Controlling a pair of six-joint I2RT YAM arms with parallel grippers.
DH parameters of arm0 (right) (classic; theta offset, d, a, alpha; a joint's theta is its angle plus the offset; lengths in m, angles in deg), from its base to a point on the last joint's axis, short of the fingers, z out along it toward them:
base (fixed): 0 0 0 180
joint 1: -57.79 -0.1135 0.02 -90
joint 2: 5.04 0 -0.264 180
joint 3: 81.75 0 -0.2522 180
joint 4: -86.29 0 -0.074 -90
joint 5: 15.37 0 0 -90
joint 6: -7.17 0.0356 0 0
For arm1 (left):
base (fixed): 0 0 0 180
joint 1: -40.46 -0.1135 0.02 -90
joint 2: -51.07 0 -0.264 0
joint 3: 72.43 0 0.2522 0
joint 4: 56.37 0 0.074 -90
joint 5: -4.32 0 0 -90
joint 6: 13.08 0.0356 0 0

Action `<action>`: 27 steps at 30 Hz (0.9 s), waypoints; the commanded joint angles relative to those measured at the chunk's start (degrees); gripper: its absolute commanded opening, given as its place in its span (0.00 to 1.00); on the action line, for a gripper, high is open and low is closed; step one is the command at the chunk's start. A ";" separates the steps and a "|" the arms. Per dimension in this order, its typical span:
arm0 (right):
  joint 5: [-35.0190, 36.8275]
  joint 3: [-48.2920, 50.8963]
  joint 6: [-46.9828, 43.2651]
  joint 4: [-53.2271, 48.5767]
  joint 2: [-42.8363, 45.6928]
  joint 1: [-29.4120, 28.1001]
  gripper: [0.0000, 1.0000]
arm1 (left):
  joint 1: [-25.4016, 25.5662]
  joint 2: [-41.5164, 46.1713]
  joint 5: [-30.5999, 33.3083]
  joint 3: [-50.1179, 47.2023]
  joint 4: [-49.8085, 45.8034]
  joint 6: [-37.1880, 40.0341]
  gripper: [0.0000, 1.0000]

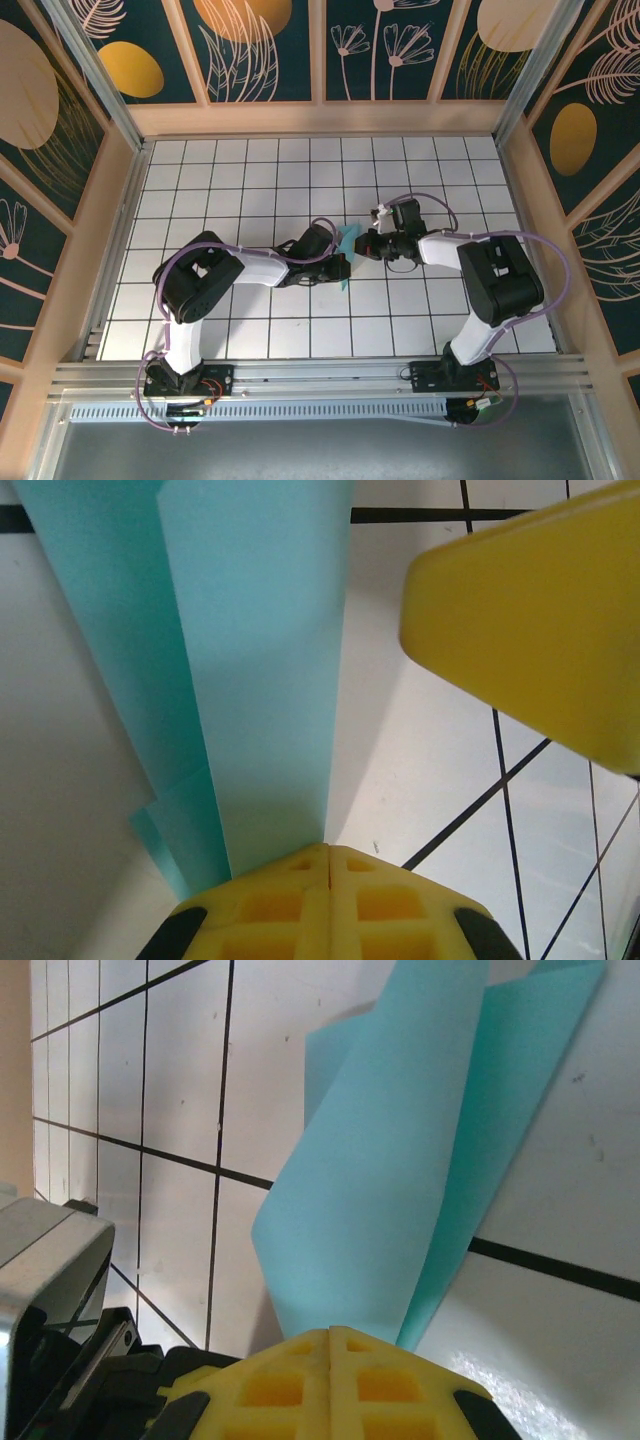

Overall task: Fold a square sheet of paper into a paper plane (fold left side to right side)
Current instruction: Fold the wing for the fifth time at the center of the table.

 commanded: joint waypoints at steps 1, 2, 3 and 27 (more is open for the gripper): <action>-0.41 -2.70 -0.06 2.25 -2.65 -0.93 0.00 | -0.06 -1.30 2.76 -2.50 -10.33 1.48 0.03; -0.15 -3.46 -0.05 2.01 -3.25 -1.20 0.00 | -0.03 -1.38 2.86 -2.43 -10.35 1.47 0.03; 0.22 -4.09 -0.10 1.51 -3.87 -1.33 0.00 | -0.02 -1.46 2.89 -2.39 -10.40 1.45 0.03; 8.87 -9.52 -3.73 -4.43 -11.16 1.38 0.00 | -0.04 -1.78 4.34 -1.93 -12.78 2.09 0.02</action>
